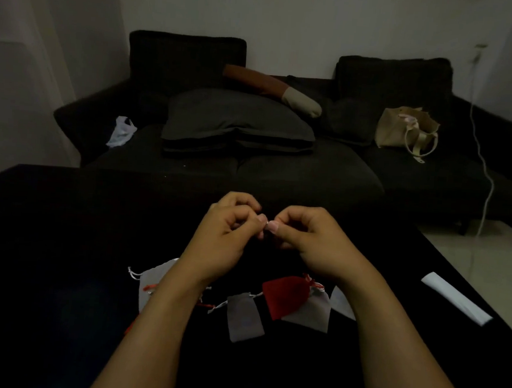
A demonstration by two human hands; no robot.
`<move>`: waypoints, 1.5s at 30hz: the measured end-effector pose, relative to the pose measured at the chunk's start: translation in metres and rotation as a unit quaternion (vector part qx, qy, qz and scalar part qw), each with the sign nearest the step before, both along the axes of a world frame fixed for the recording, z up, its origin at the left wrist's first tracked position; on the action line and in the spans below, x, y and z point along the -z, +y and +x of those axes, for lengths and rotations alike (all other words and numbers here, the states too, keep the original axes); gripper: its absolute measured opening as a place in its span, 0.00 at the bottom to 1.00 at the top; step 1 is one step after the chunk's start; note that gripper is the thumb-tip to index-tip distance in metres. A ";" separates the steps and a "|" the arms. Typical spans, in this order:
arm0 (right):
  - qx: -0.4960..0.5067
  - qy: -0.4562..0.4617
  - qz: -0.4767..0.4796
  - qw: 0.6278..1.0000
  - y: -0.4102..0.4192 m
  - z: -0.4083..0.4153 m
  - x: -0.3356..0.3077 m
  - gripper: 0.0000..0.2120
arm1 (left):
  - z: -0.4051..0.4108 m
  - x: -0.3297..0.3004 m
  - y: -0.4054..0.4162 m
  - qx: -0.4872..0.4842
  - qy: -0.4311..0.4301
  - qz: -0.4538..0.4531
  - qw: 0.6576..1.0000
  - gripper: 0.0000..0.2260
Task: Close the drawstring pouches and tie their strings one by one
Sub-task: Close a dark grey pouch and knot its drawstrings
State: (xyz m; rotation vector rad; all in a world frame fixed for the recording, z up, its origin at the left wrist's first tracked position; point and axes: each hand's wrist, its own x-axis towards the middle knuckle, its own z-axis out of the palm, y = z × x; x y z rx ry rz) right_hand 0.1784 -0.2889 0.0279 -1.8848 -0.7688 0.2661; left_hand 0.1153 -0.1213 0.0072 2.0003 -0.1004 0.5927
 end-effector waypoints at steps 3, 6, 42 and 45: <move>-0.028 0.050 0.010 0.998 -0.003 -0.003 -0.004 0.09 | -0.005 -0.004 0.000 0.061 0.004 -0.074 0.995 0.13; -0.033 0.062 0.002 0.998 -0.003 -0.004 -0.006 0.08 | -0.007 -0.004 -0.003 0.057 0.029 -0.162 0.985 0.11; -0.067 -0.058 -0.061 0.994 -0.009 -0.017 -0.023 0.05 | -0.023 -0.017 0.005 0.099 0.115 -0.058 0.987 0.06; -0.095 -0.029 -0.075 0.992 -0.010 -0.016 -0.024 0.05 | -0.026 -0.019 0.005 0.112 0.146 -0.055 0.981 0.06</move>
